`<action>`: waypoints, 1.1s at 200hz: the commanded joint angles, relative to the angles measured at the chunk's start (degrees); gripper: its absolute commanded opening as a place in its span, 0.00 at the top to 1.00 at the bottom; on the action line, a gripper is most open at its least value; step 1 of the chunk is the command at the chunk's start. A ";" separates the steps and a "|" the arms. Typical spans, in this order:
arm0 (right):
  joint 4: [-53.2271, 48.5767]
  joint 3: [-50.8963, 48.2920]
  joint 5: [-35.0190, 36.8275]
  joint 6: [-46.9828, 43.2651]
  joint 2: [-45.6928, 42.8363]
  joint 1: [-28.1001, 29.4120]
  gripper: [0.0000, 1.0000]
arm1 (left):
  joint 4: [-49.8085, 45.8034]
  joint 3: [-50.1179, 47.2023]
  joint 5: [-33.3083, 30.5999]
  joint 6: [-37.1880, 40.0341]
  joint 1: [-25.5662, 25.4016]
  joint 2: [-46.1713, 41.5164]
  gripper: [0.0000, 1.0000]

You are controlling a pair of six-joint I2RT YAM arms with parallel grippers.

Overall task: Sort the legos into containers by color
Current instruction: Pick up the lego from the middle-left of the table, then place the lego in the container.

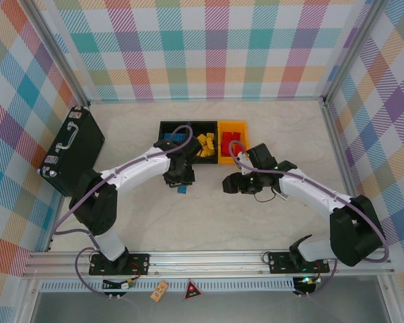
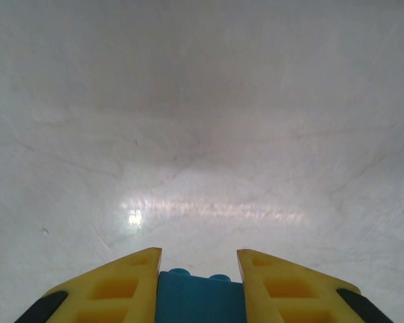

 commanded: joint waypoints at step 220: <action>4.08 7.58 1.21 5.12 2.95 -0.05 0.41 | 12.50 37.89 -10.57 14.03 15.83 24.77 0.66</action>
